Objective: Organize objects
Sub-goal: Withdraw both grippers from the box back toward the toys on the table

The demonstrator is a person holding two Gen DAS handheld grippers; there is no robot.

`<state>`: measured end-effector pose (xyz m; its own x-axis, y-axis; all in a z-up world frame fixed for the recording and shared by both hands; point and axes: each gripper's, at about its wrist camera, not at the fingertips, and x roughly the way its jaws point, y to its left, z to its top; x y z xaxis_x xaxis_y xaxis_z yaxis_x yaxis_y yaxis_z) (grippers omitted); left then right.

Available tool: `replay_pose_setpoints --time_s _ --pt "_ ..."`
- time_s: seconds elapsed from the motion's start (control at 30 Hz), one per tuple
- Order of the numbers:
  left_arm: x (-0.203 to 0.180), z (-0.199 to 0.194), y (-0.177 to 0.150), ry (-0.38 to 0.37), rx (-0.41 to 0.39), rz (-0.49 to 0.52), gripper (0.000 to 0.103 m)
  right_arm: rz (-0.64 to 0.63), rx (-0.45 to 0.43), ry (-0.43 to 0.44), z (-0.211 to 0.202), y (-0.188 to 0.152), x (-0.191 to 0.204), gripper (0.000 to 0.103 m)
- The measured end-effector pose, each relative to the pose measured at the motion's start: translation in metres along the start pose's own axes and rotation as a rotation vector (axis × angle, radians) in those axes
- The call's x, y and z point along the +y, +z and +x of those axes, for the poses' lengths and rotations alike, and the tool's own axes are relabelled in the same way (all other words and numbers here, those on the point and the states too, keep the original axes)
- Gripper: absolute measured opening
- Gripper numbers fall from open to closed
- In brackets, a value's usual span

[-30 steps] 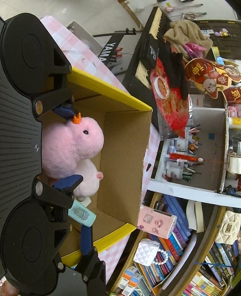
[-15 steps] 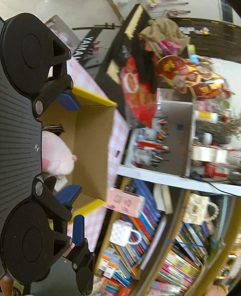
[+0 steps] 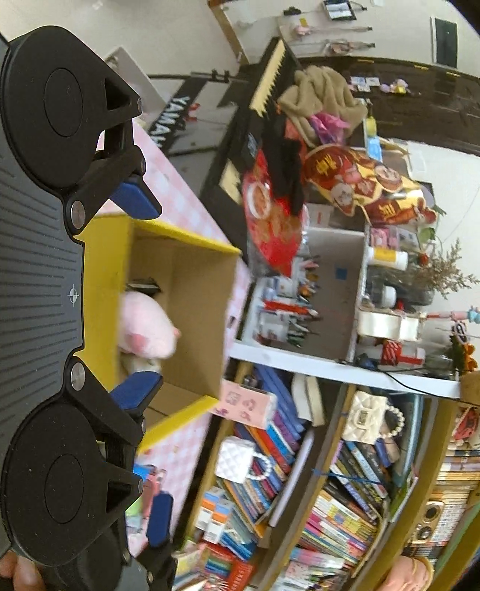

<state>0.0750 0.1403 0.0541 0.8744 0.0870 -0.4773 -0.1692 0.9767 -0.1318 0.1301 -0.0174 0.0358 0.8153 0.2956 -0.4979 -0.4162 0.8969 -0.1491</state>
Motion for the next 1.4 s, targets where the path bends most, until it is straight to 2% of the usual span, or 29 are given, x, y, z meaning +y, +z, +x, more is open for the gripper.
replay_pose_setpoints --time_s 0.27,0.37,0.5,0.67,1.1,1.4 --pt "0.013 -0.022 -0.047 0.055 0.107 -0.032 0.091 0.139 0.075 -0.056 -0.038 -0.05 0.019 0.079" --pt "0.013 -0.03 -0.062 0.051 0.139 -0.033 0.091 0.188 0.112 -0.085 -0.048 -0.068 0.028 0.079" --pt "0.008 -0.041 -0.075 0.038 0.142 0.029 0.091 0.221 0.144 -0.099 -0.06 -0.087 0.036 0.079" --pt "0.002 -0.051 -0.089 0.024 0.152 0.084 0.091 0.181 0.157 -0.14 -0.074 -0.105 0.047 0.079" --pt "-0.033 -0.055 -0.114 -0.133 0.233 0.171 0.091 0.303 0.216 -0.291 -0.108 -0.146 0.022 0.079" --pt "-0.084 -0.044 -0.119 -0.255 0.251 0.257 0.091 0.404 0.24 -0.427 -0.131 -0.168 -0.019 0.079"
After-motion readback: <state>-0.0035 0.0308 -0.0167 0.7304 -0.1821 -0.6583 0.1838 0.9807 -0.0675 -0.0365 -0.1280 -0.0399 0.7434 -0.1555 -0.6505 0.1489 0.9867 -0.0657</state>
